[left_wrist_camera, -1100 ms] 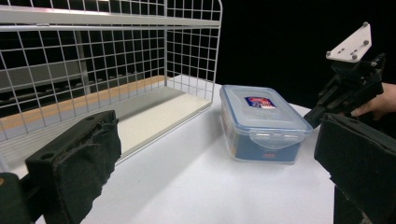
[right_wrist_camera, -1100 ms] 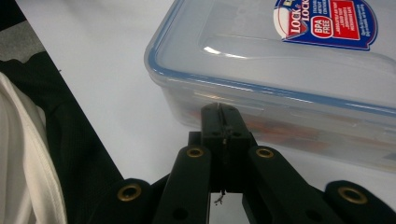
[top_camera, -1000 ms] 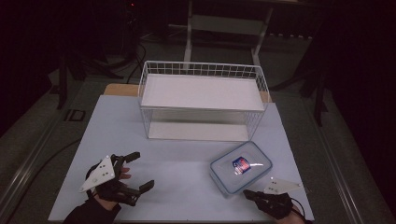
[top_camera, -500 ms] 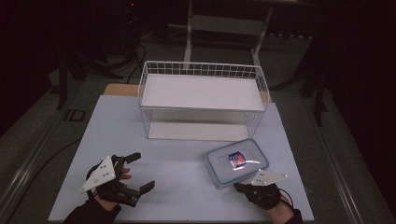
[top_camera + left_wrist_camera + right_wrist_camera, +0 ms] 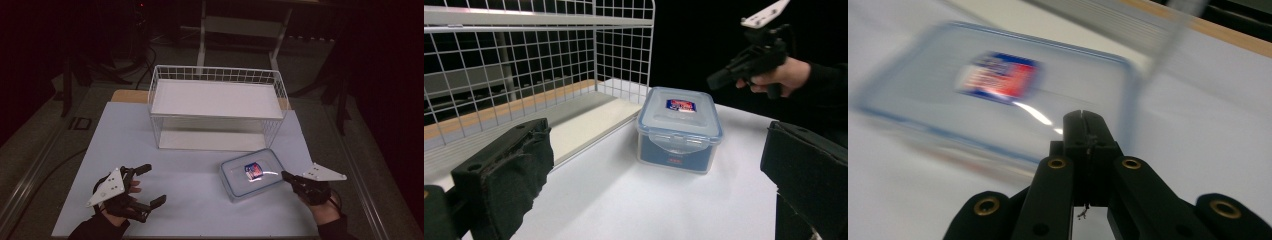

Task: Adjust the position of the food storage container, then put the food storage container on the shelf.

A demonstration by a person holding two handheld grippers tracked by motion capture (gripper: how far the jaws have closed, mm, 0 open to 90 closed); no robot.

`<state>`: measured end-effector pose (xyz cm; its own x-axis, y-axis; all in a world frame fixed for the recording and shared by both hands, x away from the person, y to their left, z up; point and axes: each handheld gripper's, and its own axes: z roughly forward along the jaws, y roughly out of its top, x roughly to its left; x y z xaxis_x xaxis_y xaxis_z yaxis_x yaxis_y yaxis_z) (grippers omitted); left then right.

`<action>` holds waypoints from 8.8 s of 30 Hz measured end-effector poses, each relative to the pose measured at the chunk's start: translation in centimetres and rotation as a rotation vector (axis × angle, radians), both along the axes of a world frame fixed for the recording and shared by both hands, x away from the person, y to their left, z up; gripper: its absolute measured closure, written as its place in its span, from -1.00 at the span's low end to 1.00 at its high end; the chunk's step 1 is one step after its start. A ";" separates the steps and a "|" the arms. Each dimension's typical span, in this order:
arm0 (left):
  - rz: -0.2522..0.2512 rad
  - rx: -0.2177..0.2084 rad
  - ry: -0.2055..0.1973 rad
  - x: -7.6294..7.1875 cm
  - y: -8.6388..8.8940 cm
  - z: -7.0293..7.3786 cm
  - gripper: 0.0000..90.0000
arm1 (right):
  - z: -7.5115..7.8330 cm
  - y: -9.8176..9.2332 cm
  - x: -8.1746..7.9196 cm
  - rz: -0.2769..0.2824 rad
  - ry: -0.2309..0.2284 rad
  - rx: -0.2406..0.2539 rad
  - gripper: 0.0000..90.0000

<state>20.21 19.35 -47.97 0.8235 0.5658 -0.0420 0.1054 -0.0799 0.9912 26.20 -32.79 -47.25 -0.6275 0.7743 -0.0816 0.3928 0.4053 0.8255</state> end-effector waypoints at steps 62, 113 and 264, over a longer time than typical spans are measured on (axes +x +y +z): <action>-0.008 0.023 0.024 0.2 -0.6 -0.4 -0.99 | -2.6 7.2 0.7 0.223 0.123 0.030 1.00; -0.023 0.071 0.433 6.7 -6.4 3.7 -0.99 | 3.8 7.9 -1.5 0.142 -0.145 0.226 -0.75; 0.095 -0.019 0.437 18.2 -6.4 -3.1 0.16 | -2.4 7.1 14.2 0.113 0.318 0.426 0.12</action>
<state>38.41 12.98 -51.09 0.6704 0.6340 -0.3855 0.5207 -0.0318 0.8532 40.41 -25.64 -49.61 -0.6516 0.6232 0.4324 0.6232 0.1149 0.7736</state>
